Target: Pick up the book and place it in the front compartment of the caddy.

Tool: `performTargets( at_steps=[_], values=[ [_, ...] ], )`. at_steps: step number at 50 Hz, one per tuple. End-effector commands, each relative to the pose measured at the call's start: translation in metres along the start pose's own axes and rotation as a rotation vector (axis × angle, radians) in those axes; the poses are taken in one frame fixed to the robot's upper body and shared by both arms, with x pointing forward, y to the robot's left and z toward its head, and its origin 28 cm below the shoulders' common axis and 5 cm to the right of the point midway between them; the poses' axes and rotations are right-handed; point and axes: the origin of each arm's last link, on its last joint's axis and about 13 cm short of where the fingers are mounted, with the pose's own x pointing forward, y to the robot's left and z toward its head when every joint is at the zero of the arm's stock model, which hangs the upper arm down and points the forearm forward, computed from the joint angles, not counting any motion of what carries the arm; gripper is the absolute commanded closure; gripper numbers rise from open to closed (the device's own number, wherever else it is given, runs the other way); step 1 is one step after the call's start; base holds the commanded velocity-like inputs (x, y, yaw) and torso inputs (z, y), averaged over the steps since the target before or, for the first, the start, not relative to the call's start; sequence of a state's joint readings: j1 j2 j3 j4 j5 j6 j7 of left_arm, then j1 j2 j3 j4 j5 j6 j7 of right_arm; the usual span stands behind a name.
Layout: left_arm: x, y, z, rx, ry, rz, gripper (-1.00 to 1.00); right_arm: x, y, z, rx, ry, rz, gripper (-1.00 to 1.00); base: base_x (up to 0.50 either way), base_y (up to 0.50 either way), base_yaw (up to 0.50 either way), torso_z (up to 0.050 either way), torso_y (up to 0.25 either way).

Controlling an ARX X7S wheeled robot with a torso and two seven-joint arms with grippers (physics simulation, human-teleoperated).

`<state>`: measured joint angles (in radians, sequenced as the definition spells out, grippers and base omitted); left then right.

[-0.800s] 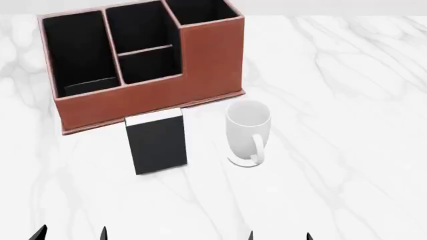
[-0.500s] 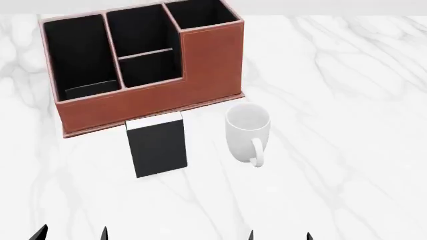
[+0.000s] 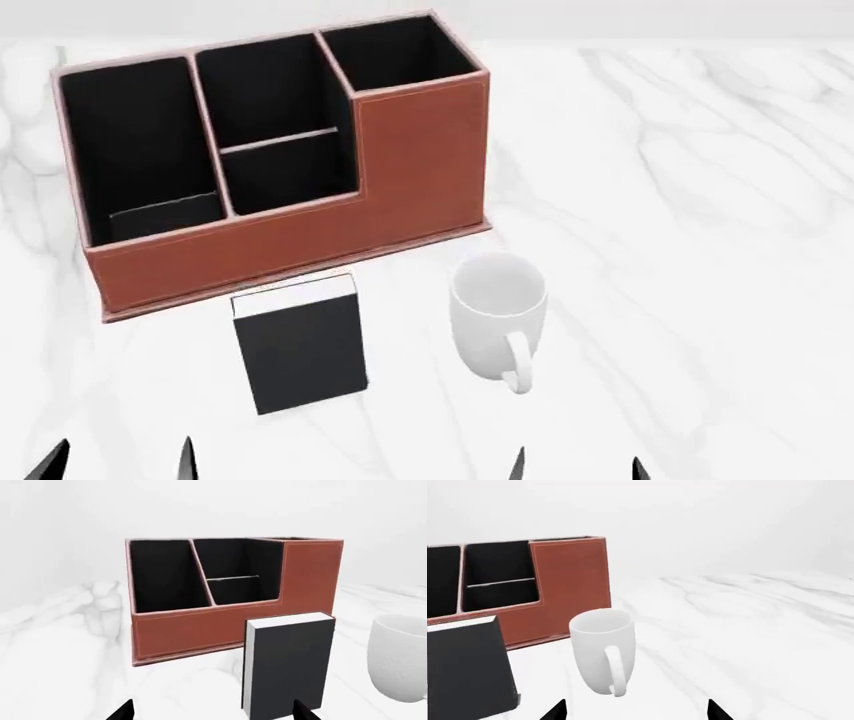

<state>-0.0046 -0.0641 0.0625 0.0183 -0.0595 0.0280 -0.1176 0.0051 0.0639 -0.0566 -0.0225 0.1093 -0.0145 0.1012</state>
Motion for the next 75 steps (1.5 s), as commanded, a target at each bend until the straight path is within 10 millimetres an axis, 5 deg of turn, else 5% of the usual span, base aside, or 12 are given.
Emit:
performTargets(
  at_steps=[1,12,24,62,75],
  values=[
    [0.014,0.008,0.020,-0.017,-0.064,0.138,-1.00,0.013,-0.004,0.019,0.017,-0.034,-0.069,-1.00,0.50,0.00,0.00,0.000,0.000],
    [0.024,0.025,0.085,-0.082,-0.193,0.216,-1.00,0.023,-0.019,0.073,0.088,-0.130,-0.129,-1.00,0.50,0.00,0.00,0.000,0.000],
    [0.017,0.032,0.118,-0.099,-0.268,0.205,-1.00,0.016,-0.028,0.104,0.099,-0.218,-0.147,-1.00,0.50,0.00,0.00,0.000,0.000],
    [0.013,0.032,0.116,-0.084,-0.280,0.190,-1.00,0.018,-0.036,0.113,0.121,-0.256,-0.246,-1.00,0.50,0.00,0.00,0.000,0.001],
    [0.012,0.032,0.116,-0.082,-0.278,0.185,-1.00,0.013,-0.035,0.112,0.115,-0.312,-0.192,-1.00,0.00,0.00,0.28,0.000,0.001]
  ],
)
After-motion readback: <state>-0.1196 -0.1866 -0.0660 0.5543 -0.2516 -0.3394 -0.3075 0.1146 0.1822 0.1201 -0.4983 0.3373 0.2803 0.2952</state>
